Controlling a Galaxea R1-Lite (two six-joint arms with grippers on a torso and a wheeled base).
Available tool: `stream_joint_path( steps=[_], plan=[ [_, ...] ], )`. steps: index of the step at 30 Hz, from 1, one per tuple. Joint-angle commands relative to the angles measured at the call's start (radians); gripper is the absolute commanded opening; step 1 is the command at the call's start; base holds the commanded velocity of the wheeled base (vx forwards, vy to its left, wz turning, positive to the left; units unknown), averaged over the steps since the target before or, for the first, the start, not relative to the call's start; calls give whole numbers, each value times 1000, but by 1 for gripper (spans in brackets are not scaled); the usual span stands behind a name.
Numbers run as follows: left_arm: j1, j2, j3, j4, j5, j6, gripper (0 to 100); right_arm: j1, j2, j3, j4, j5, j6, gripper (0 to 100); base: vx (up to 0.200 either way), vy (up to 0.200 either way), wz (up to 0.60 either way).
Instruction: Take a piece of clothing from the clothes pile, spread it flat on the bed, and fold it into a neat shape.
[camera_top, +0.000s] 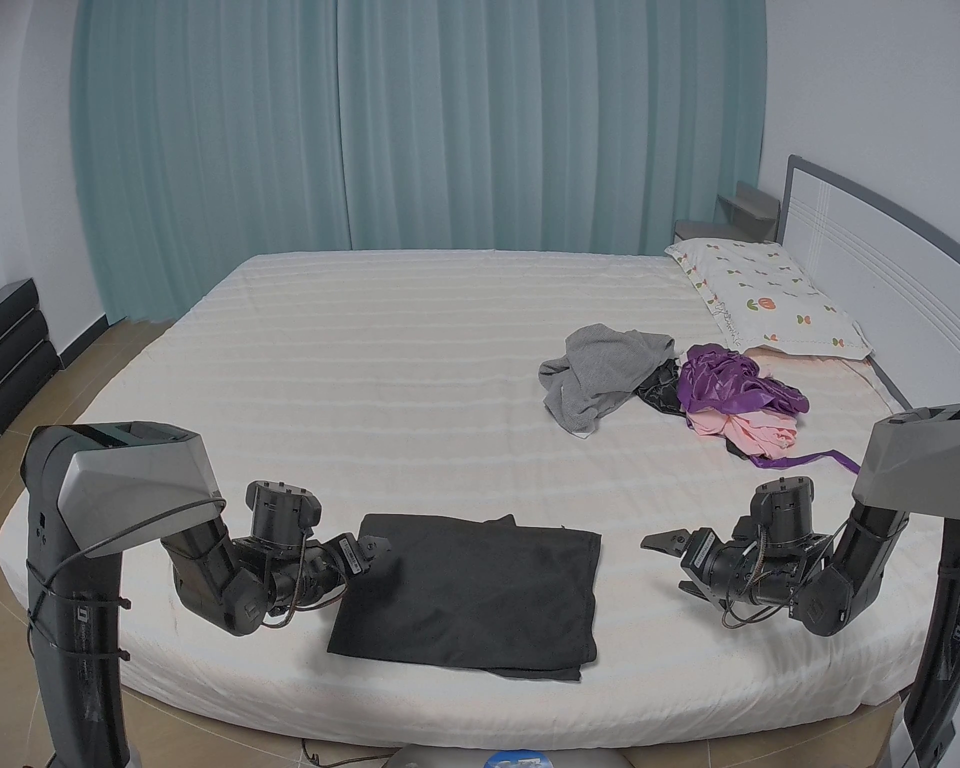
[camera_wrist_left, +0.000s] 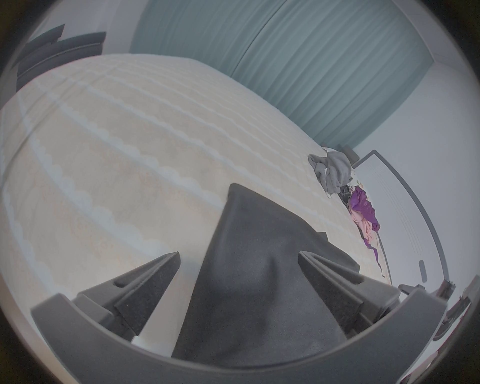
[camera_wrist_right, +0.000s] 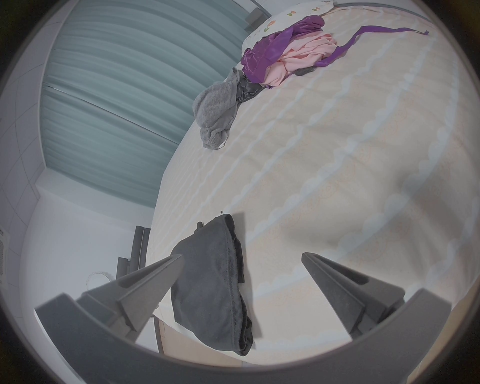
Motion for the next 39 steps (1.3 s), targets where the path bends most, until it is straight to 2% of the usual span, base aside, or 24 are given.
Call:
stream_joint_path(
  steps=[1, 6, 19, 20, 29, 36, 39],
  plan=[
    [-13, 55, 11, -62, 1, 21, 100, 0, 8, -2, -2, 1, 0, 100, 0, 0, 0],
    [-18, 76, 32, -126, 0, 61, 100, 2, 8, -2, -2, 1, 0, 100, 0, 0, 0],
    [-33, 78, 29, -128, 0, 61, 100, 2, 8, -4, -2, 1, 0, 100, 0, 0, 0],
    [-33, 78, 29, -128, 0, 61, 0, 2, 8, -4, -2, 1, 0, 100, 0, 0, 0],
    [-39, 76, 32, -131, 11, 55, 0, 2, 7, -2, -2, 1, 0, 100, 0, 0, 0],
    [-39, 65, 58, -134, 17, 7, 0, 2, 7, -2, -2, 1, 1, 100, 0, 0, 0],
    [-39, 64, 69, -134, 46, 3, 0, 2, 7, -2, -2, 1, 1, 100, 0, 0, 0]
  ],
)
